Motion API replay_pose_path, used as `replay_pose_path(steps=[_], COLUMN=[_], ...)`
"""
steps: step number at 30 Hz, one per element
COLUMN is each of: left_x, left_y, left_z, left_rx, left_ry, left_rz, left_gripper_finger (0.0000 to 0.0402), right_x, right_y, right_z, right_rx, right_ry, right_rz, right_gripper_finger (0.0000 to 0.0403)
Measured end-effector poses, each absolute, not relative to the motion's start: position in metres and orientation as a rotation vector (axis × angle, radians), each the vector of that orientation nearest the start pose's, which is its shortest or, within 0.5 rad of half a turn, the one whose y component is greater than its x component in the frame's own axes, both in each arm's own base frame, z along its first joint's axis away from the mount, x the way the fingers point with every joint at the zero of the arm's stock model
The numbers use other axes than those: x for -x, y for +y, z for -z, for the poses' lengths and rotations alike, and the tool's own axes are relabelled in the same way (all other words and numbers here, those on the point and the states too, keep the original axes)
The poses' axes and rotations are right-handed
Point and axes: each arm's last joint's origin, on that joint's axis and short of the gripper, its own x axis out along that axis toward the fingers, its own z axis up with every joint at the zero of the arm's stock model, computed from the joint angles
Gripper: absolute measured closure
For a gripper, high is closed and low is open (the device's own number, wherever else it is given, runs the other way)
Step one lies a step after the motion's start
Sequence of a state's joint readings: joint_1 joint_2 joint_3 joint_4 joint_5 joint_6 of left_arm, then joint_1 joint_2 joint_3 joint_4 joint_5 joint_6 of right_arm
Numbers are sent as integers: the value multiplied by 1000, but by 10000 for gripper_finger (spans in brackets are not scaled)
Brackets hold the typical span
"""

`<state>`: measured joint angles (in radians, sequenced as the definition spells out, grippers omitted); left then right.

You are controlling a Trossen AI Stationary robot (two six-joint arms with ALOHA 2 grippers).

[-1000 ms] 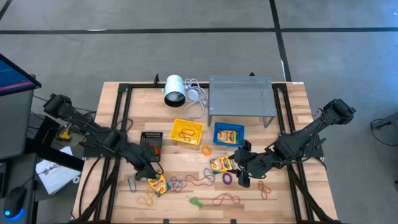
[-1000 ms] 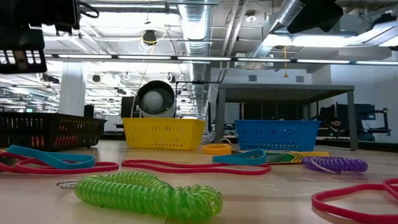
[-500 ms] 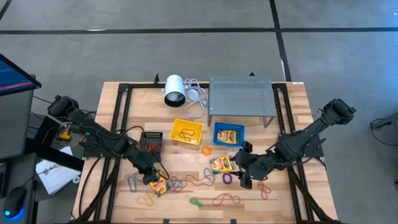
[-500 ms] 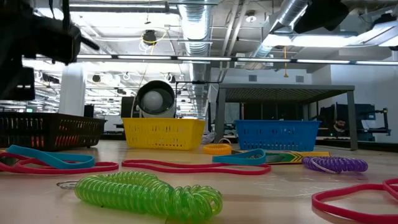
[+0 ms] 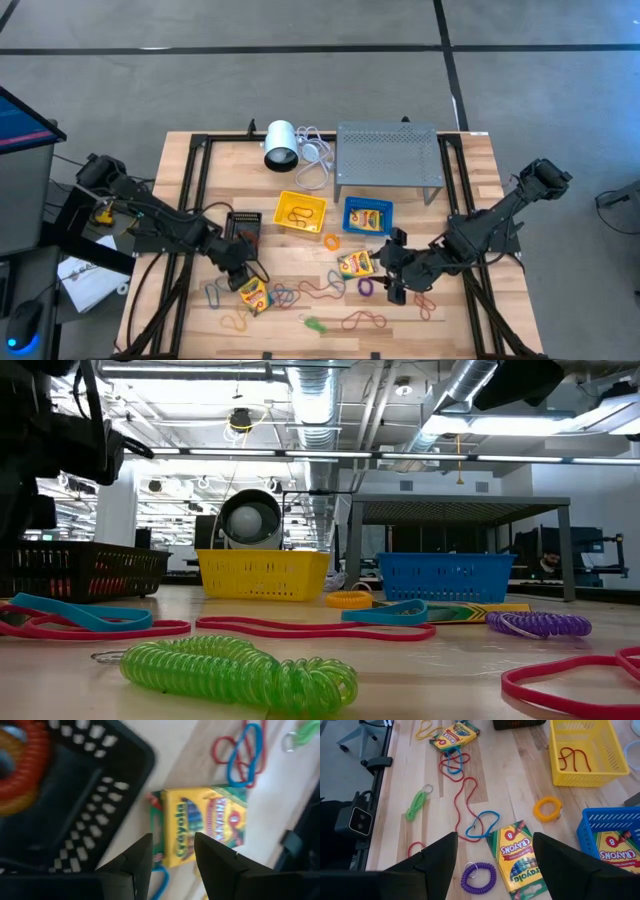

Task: Pick & Place Office Desk Supplies
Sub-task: Adjust the black bin, then put the right crayon box into the blue bin

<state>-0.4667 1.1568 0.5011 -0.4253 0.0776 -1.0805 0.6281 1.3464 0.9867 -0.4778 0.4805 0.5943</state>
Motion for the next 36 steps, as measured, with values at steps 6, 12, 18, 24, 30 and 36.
replay_pose_path(steps=[6,12,18,24,30,36], left_x=[-169,-172,-174,-174,-174,-174], left_y=[-77,-63,-51,-49,-56,-60], left_z=[-156,-155,-154,-155,-158,-158], left_rx=[676,609,570,645,779,762], left_ry=[1225,1218,1218,1262,1291,1264], left_rz=[-162,-189,-197,-123,-57,-90], left_gripper_finger=[261,261,261,261,261,261], right_x=[-230,-230,-230,-230,-230,-230], right_y=[150,150,150,150,150,150], right_z=[-262,-261,-261,-262,-261,-261], right_rx=[-133,-135,-136,-140,-153,-153], right_ry=[715,716,715,715,716,716], right_rz=[77,78,78,80,85,84], right_gripper_finger=[149,149,149,149,149,149])
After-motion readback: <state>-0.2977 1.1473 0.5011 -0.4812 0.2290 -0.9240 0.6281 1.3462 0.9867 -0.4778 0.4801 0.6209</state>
